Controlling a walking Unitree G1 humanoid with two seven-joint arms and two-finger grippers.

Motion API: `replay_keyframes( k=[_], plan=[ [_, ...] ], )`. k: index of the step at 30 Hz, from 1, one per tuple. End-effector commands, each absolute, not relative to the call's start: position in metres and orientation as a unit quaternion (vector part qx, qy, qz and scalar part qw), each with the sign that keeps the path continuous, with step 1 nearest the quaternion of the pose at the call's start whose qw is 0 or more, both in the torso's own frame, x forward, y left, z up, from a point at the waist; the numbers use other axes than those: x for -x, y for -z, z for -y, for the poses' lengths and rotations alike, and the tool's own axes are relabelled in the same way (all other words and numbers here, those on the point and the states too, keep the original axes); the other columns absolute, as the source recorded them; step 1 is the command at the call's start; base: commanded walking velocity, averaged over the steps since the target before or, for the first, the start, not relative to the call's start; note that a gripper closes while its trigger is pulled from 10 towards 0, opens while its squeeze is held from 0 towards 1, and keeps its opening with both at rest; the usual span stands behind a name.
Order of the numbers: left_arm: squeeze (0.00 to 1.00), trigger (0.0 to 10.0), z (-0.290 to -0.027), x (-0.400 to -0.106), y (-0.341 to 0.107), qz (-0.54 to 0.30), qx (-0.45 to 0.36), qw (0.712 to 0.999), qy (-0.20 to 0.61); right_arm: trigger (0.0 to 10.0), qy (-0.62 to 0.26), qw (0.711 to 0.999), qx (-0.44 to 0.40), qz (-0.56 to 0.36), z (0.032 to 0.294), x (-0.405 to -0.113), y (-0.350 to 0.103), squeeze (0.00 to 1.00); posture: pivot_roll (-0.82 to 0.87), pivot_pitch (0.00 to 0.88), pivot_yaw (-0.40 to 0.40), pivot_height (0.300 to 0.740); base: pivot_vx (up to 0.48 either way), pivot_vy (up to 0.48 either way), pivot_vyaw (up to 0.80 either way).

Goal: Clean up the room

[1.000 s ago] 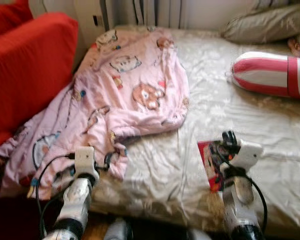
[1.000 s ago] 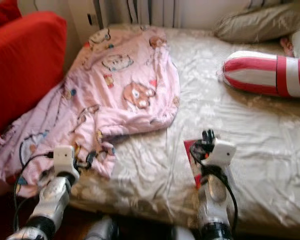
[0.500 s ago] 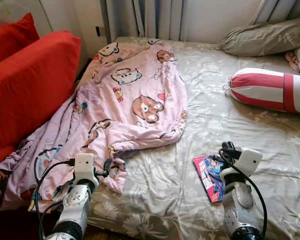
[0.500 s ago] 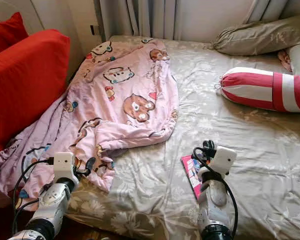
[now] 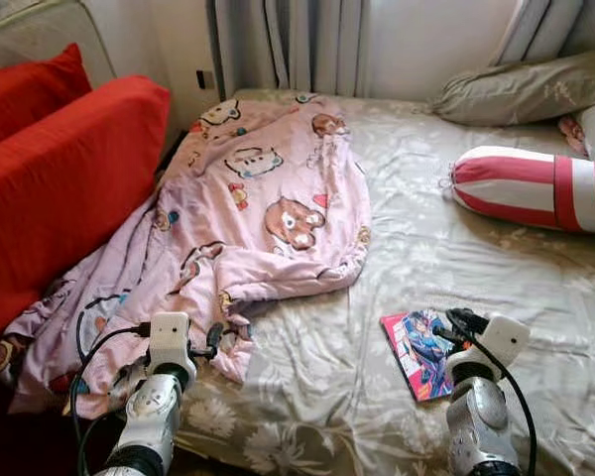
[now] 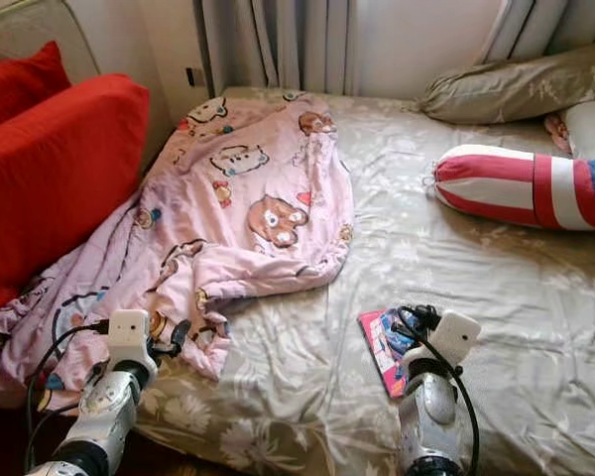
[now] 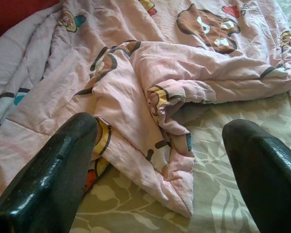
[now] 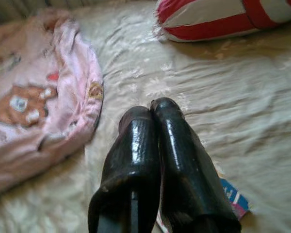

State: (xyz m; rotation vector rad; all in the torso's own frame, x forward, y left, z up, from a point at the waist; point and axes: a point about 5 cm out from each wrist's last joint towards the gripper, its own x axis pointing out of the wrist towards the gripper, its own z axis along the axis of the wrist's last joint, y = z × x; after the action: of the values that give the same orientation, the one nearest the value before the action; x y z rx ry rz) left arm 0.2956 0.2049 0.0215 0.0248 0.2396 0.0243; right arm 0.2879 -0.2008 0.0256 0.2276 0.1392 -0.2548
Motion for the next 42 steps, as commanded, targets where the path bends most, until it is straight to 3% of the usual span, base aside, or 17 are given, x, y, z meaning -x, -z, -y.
replay_keyframes(
  k=[1, 18, 42],
  plan=[
    [0.00, 10.0, -0.203, -0.293, -0.019, -0.122, -0.018, 0.992, -0.005, 10.0, 0.119, 0.985, -0.098, -0.080, 0.198, -0.287, -0.023, 0.00, 0.03, 0.100, -0.024, 0.720, 0.000, 0.000, 0.00],
    [0.00, 10.0, -0.198, -0.306, -0.038, -0.069, -0.007, 0.998, -0.004, 10.0, 0.098, 0.990, -0.065, -0.073, 0.190, -0.290, -0.026, 0.00, 0.04, 0.101, -0.029, 0.641, 0.000, 0.000, 0.00],
    [0.00, 10.0, -0.196, -0.311, -0.047, -0.045, 0.001, 0.999, 0.001, 10.0, 0.085, 0.991, -0.059, -0.083, 0.184, -0.291, -0.023, 0.00, 0.04, 0.100, -0.029, 0.641, 0.000, 0.000, 0.00]
  ],
)
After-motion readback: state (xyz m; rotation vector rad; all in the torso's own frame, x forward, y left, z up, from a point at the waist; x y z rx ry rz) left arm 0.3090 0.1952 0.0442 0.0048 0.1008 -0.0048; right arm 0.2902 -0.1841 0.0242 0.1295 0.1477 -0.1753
